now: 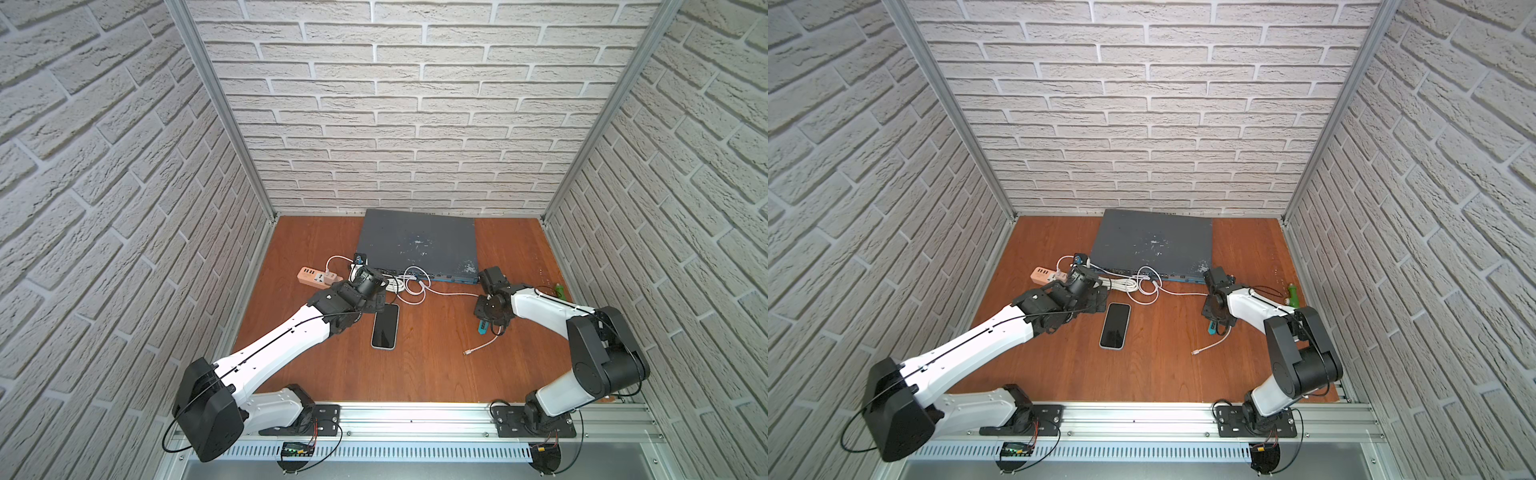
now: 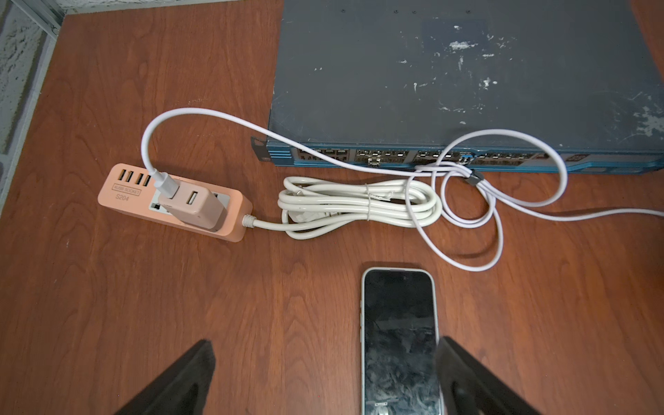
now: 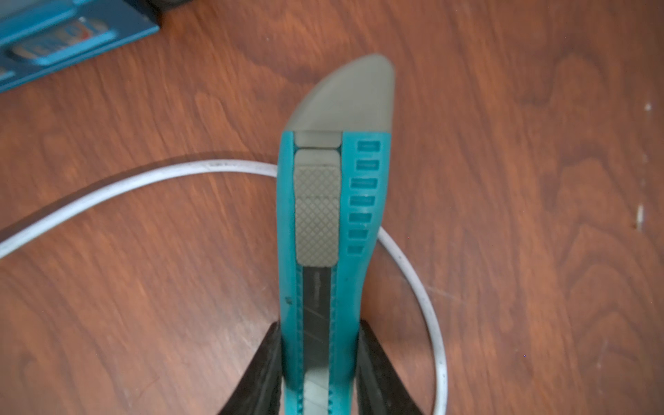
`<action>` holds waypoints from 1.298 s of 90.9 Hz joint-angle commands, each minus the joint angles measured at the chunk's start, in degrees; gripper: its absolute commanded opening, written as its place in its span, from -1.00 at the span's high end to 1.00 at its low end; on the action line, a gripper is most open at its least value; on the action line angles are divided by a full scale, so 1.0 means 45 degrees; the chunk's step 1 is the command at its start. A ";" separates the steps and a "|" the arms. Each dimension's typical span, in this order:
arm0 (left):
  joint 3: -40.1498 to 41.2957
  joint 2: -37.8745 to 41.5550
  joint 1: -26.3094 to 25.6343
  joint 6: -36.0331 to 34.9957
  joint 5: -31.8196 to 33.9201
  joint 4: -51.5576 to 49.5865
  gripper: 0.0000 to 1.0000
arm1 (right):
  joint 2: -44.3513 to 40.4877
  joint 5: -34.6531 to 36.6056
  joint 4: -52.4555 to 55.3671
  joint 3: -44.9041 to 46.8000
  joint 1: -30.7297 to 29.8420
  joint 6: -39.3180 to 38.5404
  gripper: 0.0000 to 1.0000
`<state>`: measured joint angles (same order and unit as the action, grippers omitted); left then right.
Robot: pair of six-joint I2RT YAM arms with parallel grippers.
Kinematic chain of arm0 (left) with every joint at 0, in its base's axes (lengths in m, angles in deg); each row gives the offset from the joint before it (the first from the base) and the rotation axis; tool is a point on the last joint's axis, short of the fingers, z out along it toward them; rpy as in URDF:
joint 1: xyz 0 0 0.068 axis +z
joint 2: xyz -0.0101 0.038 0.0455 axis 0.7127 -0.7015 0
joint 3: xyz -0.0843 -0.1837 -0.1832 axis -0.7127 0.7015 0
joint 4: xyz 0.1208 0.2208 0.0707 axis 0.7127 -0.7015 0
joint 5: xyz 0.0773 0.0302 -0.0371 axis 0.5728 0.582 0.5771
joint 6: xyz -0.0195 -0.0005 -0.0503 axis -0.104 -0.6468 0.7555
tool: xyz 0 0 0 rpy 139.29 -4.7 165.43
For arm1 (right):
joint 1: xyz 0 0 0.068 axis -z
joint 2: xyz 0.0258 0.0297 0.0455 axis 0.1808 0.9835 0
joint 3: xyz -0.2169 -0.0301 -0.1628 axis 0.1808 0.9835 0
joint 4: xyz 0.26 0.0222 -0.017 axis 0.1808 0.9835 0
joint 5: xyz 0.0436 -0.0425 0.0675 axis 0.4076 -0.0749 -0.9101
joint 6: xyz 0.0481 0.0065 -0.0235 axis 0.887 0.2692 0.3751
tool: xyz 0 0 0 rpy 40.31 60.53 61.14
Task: Plug the charging cable into the phone
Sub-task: Pick up the distractor from the center of the board, then place the distractor at the center of the board.
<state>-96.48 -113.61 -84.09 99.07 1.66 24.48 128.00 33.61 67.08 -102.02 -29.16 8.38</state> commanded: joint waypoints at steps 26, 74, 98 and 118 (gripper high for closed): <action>0.1079 0.0206 0.0441 0.1647 -0.1899 0.1869 -0.96 | -0.1724 0.0192 0.0849 -0.0739 -0.0171 -0.0772 0.94; 0.1476 0.1189 0.0442 0.2075 -0.2293 0.1843 -0.97 | -0.3691 0.1375 0.2744 -0.1977 -0.0152 -0.1249 0.93; 0.1546 0.1093 0.0441 0.2054 -0.2563 0.1999 -0.97 | -0.3780 0.2031 0.3496 -0.3291 0.0353 -0.1612 0.93; 0.1547 0.0923 0.0482 0.1958 -0.2572 0.2047 -0.96 | -0.3630 0.1698 0.3572 -0.3994 0.1499 -0.1898 0.93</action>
<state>-90.25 -108.93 -82.47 107.99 -9.54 32.00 112.13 40.27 82.34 -117.93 -24.52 1.37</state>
